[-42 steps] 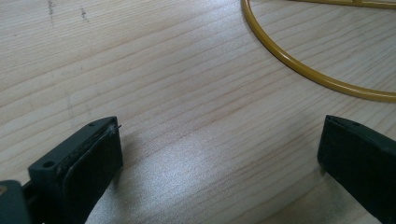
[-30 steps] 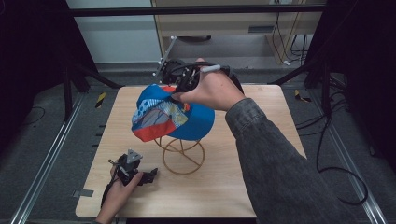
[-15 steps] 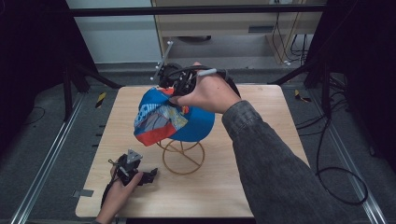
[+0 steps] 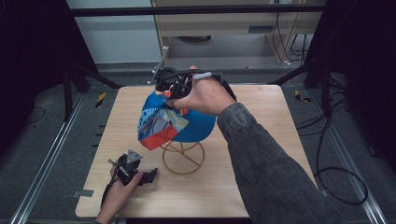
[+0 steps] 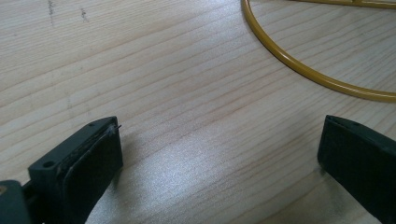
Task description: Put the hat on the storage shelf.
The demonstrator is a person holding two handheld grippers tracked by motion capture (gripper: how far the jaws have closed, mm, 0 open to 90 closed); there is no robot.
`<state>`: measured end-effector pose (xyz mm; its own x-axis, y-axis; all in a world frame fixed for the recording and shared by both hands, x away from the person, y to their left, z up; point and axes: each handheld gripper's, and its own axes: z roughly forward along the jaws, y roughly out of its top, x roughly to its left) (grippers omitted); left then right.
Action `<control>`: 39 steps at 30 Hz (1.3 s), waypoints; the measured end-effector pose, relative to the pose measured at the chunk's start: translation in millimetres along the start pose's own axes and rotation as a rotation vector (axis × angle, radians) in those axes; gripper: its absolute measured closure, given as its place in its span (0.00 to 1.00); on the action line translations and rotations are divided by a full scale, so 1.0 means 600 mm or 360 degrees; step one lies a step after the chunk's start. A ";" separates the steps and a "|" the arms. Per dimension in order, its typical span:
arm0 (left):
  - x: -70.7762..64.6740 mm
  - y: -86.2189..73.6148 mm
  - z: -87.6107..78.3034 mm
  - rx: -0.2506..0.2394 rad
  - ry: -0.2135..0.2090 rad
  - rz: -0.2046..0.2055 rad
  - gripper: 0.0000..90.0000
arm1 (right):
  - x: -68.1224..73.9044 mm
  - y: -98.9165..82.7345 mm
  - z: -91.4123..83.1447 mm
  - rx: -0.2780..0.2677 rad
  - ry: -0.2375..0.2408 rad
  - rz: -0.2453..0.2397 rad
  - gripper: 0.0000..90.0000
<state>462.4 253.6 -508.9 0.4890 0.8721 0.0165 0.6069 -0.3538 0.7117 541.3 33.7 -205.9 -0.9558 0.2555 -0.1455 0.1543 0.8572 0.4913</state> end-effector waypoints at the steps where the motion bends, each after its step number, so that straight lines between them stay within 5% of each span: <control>1: 0.000 0.000 0.000 0.0001 0.0001 0.0001 0.00 | 0.000 0.000 0.002 -0.0002 0.0000 0.0002 1.00; 26: 0.000 0.000 0.000 0.0001 0.0002 0.0002 0.00 | -0.005 -0.005 0.027 0.0000 0.0012 0.0035 0.98; 39: 0.000 0.000 0.000 0.0000 0.0003 0.0003 0.00 | -0.008 -0.019 0.021 -0.0010 0.0000 0.0071 0.79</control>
<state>462.4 253.7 -509.0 0.4890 0.8721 0.0194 0.6058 -0.3555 0.7118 547.6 28.1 -221.9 -0.9480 0.2934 -0.1230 0.1955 0.8421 0.5026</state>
